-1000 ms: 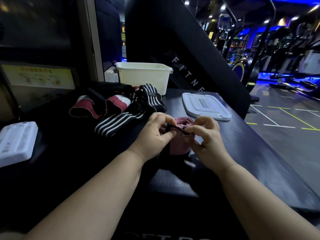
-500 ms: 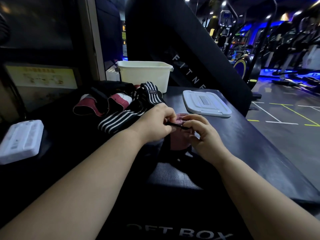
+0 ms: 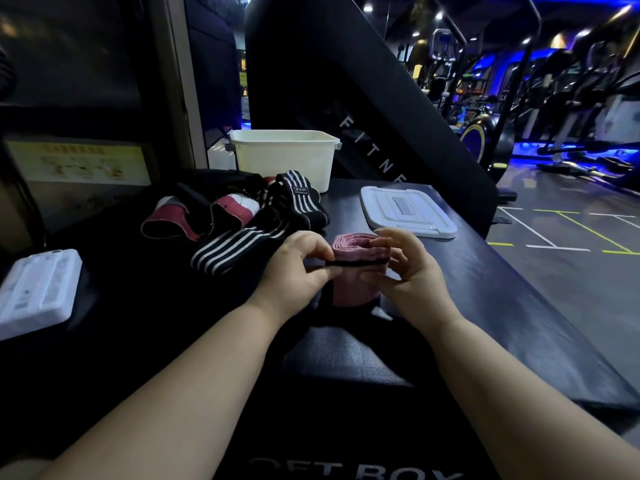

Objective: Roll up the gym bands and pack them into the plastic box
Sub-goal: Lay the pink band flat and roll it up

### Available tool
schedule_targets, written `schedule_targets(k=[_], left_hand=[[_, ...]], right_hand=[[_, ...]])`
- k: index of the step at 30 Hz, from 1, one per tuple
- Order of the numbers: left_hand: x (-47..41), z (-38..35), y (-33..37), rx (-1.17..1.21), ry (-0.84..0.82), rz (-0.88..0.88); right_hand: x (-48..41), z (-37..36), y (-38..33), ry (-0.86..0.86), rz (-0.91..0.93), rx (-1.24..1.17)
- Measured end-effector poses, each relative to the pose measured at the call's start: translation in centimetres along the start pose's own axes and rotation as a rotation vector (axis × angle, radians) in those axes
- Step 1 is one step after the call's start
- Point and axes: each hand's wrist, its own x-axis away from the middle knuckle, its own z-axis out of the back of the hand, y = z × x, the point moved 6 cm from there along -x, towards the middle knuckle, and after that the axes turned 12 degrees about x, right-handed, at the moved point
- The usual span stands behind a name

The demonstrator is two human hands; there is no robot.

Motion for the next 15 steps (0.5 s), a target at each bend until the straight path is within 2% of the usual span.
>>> schedule_targets(k=[2,4,8,12,15], left_hand=[[0.1,-0.2,-0.6,0.071,-0.004,0.092],[0.2,-0.1,-1.3,0.085,-0.014,0.186],[0.4,-0.7,-2.0,0.154,-0.148,0.310],[0.7,-1.1,-1.6,0.278,-0.212,0.363],[0.8,-1.3,-1.5,0.282,-0.217,0.377]], right_hand=[[0.0,0.2,0.4,0.003,-0.066,-0.075],[0.0,0.2,0.5,-0.008,-0.105,-0.028],[0.1,-0.7,0.5,-0.136,-0.128,0.040],[0.3,-0.9,0.9,-0.211,-0.177,-0.093],[0.5,-1.1,0.5,-0.242,-0.165,-0.149]])
